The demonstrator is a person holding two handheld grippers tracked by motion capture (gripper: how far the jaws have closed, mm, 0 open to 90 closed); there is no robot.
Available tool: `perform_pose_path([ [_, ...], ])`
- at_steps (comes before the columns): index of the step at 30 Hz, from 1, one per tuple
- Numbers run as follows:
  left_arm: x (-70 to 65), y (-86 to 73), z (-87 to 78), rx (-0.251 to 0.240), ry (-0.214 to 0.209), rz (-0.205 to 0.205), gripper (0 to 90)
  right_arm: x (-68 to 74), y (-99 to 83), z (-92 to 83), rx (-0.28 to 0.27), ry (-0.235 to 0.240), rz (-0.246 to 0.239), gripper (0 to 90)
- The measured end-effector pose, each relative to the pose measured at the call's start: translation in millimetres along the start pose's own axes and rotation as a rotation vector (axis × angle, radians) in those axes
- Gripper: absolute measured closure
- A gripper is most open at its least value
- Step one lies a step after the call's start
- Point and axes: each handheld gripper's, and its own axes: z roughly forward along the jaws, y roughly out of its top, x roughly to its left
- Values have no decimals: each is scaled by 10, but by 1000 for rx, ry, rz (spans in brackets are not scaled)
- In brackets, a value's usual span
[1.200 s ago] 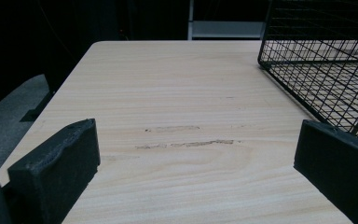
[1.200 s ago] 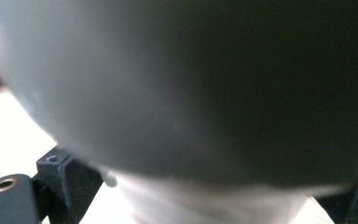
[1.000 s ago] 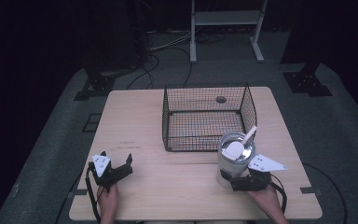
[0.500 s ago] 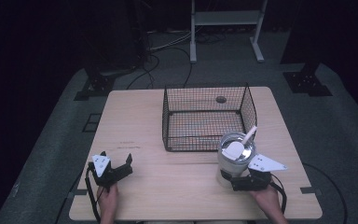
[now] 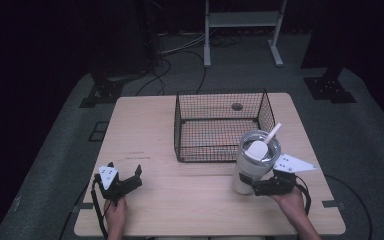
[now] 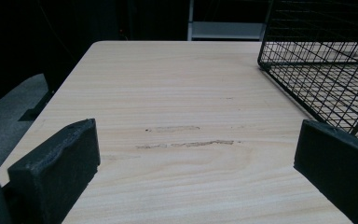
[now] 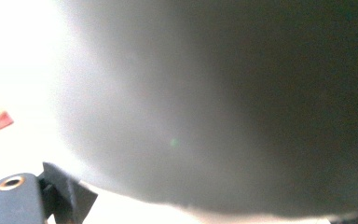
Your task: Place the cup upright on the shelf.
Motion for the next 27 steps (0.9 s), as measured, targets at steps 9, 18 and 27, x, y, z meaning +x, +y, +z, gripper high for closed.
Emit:
perform_pose_path([
  [9, 4, 0, 2, -2, -1, -5, 0, -118, 581, 133, -12, 38, -37, 95],
  [18, 14, 0, 2, -2, -5, -8, 0, -351, 1064, 533, -25, 87, -60, 94],
  [27, 20, -1, 2, -3, -10, -15, 0, -609, 1328, 1080, 11, 123, -116, 94],
])
